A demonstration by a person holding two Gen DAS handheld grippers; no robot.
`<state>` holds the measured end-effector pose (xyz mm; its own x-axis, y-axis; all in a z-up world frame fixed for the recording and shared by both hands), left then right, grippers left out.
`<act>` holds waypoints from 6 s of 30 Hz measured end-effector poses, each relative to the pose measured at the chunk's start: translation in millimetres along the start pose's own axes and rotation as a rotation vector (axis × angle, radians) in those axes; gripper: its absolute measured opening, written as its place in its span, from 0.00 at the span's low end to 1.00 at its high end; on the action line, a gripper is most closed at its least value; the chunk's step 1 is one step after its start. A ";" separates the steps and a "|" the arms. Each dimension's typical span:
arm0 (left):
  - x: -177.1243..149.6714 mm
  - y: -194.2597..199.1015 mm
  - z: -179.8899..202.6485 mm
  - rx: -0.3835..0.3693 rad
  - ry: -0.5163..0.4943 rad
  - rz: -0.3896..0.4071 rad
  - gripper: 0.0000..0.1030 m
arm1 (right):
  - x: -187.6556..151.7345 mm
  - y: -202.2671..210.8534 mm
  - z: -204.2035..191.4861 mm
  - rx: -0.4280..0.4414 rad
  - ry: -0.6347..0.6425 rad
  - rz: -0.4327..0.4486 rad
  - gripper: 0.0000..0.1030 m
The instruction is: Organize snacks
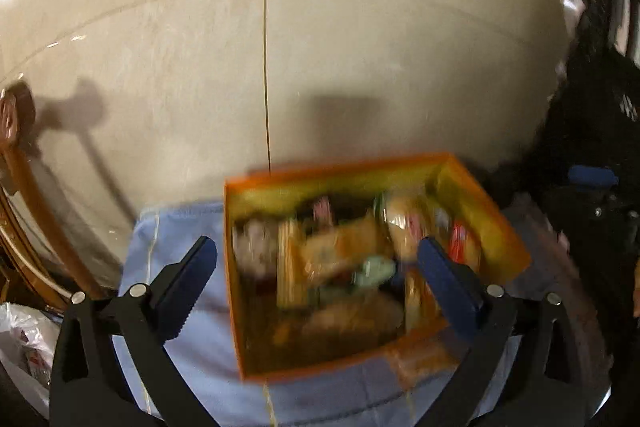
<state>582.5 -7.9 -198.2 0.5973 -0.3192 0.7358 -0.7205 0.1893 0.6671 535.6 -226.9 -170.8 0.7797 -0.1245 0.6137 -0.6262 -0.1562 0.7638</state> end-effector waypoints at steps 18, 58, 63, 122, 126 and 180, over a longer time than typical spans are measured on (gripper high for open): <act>-102.6 -56.6 116.6 -0.095 -0.107 -0.212 0.96 | -229.2 -59.3 11.5 -0.049 -0.031 -0.281 0.78; -152.8 -117.1 100.0 0.125 -0.005 -0.313 0.96 | -228.2 -105.6 10.4 -0.074 -0.024 -0.277 0.75; -160.2 -115.5 96.9 0.026 0.023 -0.297 0.96 | -226.1 -105.8 -2.7 -0.082 0.099 -0.281 0.17; 72.9 38.1 25.6 -0.039 -0.007 0.150 0.65 | 48.8 36.1 -40.7 0.156 0.010 0.102 0.20; 66.9 -7.5 10.3 0.014 0.007 0.044 0.96 | 56.0 2.7 -31.6 0.041 0.026 0.100 0.85; -163.1 441.0 102.1 0.203 0.030 0.092 0.96 | -266.3 356.7 -90.3 -0.143 -0.015 0.353 0.96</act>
<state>131.4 32.9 -35.9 0.5336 -0.2807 0.7978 -0.8269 0.0249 0.5618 104.6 -161.0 -43.8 0.5152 -0.1612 0.8418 -0.8492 0.0369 0.5268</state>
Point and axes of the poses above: each gripper's, at about its wrist camera, not at the fingertips, and y roughly against the way its jaws point, z to its right, x to its top, the point moved 8 cm from there along -y, roughly the way its jaws point, and after that the axes turned 13 degrees about -y, right-handed, at the moved point
